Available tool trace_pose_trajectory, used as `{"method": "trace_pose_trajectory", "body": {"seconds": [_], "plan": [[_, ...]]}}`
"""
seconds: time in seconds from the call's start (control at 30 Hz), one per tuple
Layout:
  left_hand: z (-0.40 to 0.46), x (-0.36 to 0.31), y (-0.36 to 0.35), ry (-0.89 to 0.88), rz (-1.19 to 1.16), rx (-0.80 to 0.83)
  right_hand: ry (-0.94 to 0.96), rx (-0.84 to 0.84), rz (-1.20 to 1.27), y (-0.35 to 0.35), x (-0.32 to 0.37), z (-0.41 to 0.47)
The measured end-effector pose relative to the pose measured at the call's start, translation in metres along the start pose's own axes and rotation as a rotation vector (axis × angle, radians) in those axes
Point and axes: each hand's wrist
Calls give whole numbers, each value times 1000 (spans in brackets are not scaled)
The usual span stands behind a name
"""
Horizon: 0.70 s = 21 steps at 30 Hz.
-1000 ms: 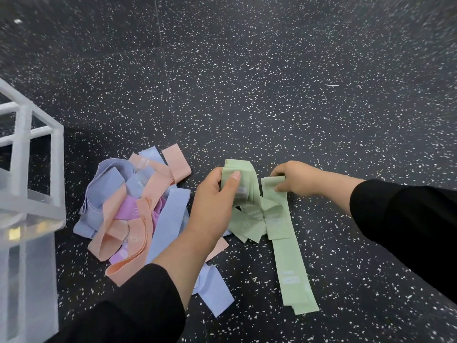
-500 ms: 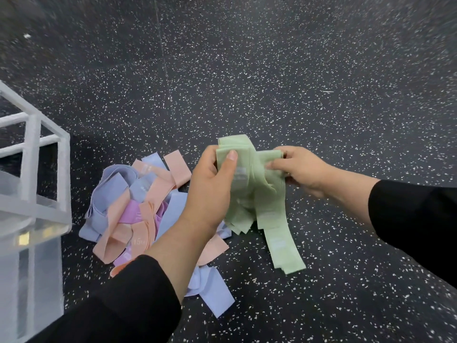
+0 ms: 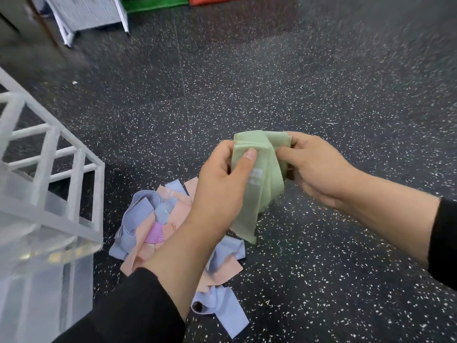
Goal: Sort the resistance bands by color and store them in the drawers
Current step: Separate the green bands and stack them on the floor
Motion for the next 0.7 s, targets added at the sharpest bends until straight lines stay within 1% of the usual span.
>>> {"method": "trace_pose_trajectory", "body": {"seconds": [0.13,0.23,0.3,0.4,0.5,0.57,0.63,0.7], "plan": [[-6,-3,-5,-9,43,-98,9,33,225,-16,9,-8],[-10,-3,-8,-66,179,-174,-17,37,357,-25,11,-14],[-10,-3,-8,-107,246,-218,-12,34,373,-28,12,-17],[-9,-2,-11,-81,168,-195,19,45,368,-34,12,-18],[-6,-4,-16,-21,83,-203,67,65,279,-39,9,-17],[-1,-7,-19,85,62,-207,87,80,193,-42,8,-17],[4,-8,-19,178,91,-142,134,10,-40,-43,13,-19],[5,-9,-21,214,125,-54,197,-45,-321,-41,20,-20]]}}
Point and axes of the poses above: each hand's wrist, its own z-axis towards the middle knuckle, its own y-axis out of the back of the hand, x = y × z, and after that the axes turned 1 degree about x, right-handed
